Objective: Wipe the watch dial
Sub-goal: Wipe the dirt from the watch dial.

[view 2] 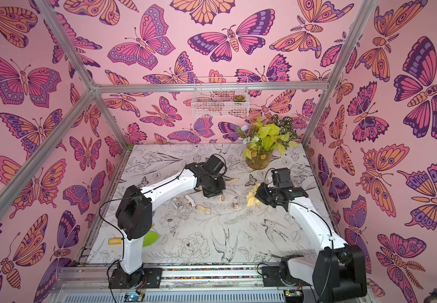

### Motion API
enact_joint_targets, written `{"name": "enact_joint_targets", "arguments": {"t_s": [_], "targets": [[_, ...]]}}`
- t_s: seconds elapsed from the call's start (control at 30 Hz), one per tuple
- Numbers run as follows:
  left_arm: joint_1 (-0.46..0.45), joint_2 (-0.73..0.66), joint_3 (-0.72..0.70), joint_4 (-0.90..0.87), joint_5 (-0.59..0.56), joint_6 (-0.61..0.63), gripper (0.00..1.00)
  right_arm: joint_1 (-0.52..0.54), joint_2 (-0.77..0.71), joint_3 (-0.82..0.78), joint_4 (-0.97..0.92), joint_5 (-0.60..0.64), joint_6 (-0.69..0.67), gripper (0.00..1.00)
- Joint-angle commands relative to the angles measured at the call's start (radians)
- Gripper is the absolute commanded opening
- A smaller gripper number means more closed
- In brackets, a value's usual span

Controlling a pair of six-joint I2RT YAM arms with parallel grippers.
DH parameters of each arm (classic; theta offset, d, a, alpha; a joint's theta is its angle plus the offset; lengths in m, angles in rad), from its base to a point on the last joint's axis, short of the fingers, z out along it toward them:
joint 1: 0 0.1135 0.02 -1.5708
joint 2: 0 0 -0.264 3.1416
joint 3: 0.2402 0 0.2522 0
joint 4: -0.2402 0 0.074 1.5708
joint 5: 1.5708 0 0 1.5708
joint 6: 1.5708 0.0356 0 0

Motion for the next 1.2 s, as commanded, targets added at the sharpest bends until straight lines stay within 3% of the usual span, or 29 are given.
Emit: {"name": "enact_joint_targets", "arguments": {"t_s": [0.0, 0.5, 0.83, 1.17], "targets": [[0.038, -0.069, -0.042, 0.023, -0.028, 0.037, 0.0, 0.073, 0.08, 0.077, 0.125, -0.077, 0.013, 0.0], [0.173, -0.259, -0.247, 0.114, -0.04, 0.008, 0.0, 0.247, 0.505, 0.484, 0.106, -0.171, 0.005, 0.0], [0.211, -0.281, -0.268, 0.126, -0.054, 0.001, 0.0, 0.31, 0.584, 0.595, 0.089, -0.207, 0.007, 0.0], [0.223, -0.276, -0.263, 0.153, -0.025, -0.004, 0.0, 0.366, 0.588, 0.569, 0.12, -0.204, 0.038, 0.0]]}}
